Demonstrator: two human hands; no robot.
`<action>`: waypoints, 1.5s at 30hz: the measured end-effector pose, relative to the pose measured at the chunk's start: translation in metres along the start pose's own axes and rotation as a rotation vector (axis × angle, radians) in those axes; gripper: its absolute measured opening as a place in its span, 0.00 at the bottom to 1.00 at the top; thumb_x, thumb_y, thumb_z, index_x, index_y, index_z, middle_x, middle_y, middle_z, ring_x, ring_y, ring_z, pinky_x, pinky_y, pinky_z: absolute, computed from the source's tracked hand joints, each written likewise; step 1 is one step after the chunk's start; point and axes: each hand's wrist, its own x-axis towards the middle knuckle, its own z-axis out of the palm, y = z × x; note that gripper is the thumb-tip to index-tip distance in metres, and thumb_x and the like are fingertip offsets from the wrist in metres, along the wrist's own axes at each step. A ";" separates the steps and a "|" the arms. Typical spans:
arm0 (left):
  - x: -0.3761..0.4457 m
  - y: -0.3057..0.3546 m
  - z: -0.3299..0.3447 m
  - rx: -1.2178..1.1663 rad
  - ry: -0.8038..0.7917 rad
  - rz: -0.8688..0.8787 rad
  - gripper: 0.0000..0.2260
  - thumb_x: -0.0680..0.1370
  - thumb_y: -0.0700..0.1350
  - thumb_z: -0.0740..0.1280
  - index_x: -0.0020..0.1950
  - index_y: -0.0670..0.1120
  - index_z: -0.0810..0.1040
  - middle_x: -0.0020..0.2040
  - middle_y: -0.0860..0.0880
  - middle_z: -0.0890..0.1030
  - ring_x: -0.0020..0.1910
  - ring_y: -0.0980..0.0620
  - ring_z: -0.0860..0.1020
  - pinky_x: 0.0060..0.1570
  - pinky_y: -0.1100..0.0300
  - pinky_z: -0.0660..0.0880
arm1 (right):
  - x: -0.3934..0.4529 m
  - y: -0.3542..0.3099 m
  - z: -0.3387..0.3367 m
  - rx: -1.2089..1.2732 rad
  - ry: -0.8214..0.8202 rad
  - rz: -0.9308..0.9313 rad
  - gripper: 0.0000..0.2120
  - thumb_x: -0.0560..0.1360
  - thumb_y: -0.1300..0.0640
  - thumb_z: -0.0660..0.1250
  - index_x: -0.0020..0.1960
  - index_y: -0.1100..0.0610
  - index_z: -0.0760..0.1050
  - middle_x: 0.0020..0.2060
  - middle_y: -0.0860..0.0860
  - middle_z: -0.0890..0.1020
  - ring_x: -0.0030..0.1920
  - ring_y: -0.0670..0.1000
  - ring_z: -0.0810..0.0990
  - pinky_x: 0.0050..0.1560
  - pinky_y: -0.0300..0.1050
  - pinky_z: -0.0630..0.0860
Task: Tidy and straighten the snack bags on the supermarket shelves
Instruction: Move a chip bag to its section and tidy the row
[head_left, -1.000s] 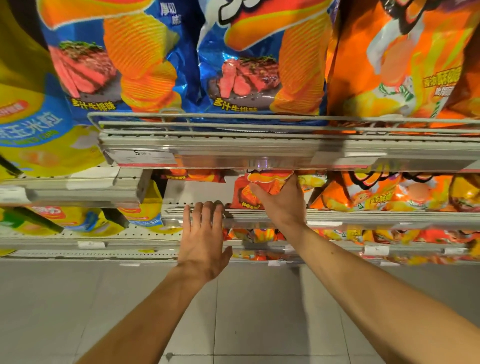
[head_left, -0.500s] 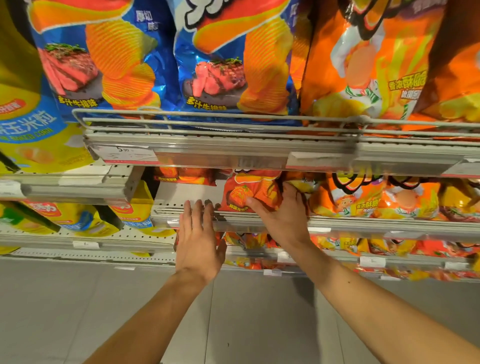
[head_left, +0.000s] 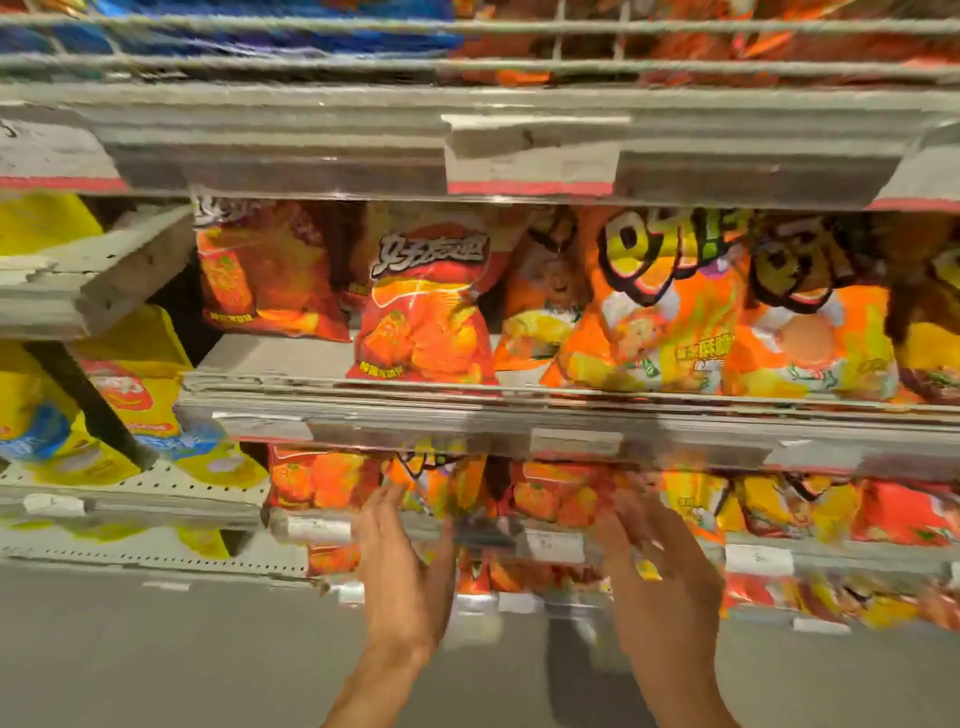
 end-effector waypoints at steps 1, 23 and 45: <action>0.002 -0.006 0.009 -0.025 0.027 -0.004 0.27 0.75 0.39 0.73 0.73 0.42 0.68 0.71 0.44 0.68 0.71 0.45 0.67 0.69 0.45 0.67 | 0.000 0.015 0.003 -0.010 0.000 0.055 0.16 0.74 0.53 0.75 0.46 0.30 0.78 0.48 0.32 0.83 0.50 0.43 0.83 0.51 0.38 0.77; 0.060 -0.090 0.069 -0.339 0.106 0.190 0.47 0.65 0.73 0.69 0.78 0.54 0.58 0.76 0.54 0.64 0.73 0.52 0.65 0.70 0.50 0.63 | 0.035 0.139 0.060 -0.092 -0.104 -0.018 0.57 0.61 0.22 0.64 0.81 0.48 0.54 0.80 0.49 0.60 0.78 0.53 0.60 0.74 0.57 0.64; 0.107 -0.100 0.058 -0.336 -0.194 0.084 0.39 0.54 0.61 0.84 0.58 0.52 0.71 0.51 0.52 0.83 0.50 0.56 0.81 0.45 0.63 0.76 | 0.056 0.115 0.094 -0.554 -0.205 -0.004 0.60 0.60 0.22 0.71 0.78 0.55 0.51 0.67 0.53 0.71 0.66 0.57 0.75 0.57 0.55 0.78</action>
